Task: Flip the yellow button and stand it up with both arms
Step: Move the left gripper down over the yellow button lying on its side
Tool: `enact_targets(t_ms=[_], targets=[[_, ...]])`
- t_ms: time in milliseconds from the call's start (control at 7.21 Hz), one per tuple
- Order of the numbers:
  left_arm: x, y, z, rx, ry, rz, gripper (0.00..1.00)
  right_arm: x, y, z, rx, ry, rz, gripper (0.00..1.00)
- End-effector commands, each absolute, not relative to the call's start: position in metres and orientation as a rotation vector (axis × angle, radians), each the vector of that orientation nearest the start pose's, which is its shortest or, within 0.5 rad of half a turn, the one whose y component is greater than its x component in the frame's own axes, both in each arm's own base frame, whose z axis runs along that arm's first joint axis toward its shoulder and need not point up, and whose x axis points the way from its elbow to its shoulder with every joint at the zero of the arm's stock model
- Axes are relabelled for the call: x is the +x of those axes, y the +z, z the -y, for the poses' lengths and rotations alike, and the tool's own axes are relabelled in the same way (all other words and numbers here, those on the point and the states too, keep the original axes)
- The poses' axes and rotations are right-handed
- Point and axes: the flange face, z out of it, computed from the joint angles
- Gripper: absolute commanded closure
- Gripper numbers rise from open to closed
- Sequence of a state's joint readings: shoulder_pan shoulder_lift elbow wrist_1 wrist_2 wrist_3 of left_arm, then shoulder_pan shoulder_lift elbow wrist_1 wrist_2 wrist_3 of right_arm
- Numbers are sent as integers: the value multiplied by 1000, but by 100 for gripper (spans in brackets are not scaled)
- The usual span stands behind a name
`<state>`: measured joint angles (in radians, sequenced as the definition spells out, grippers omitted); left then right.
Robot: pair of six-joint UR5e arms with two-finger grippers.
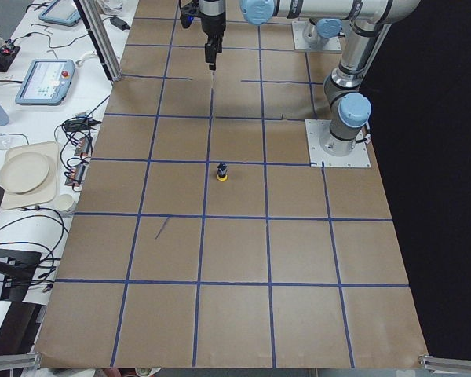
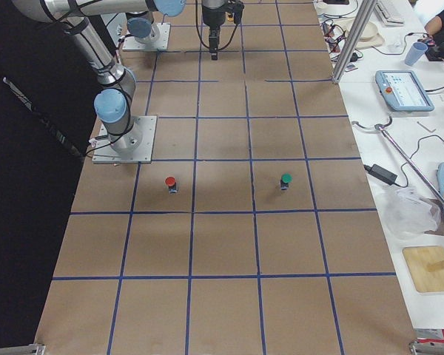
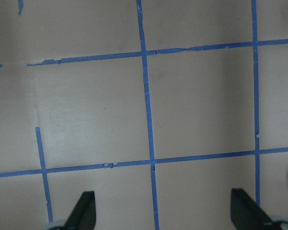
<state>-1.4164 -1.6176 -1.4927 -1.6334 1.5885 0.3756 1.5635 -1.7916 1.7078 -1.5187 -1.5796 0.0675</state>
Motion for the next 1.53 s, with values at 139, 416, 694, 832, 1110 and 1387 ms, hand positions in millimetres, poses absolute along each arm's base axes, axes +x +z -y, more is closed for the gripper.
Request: enact_targets(t_ms=[139,416,694,832,1110,1387], targets=[[38,437,559,542,138,-3120,0,130,514,401,116,-51,-3146,0],[86,402,562,655,145,-3113,1,129,514,402,119,-51,-3147,0],[104,342,553,789,-15,-3006,1,129,514,402,118,-51,-3146,0],[119,314,539,828,-38,-2980,1,129,514,402,116,-51,-3149,0],[154,269,521,915,-34,-2963,1,129,514,401,116,-46,-3149,0],[174,231,512,952,22,-2998,1,128,513,401,121,-37,-3151,0]])
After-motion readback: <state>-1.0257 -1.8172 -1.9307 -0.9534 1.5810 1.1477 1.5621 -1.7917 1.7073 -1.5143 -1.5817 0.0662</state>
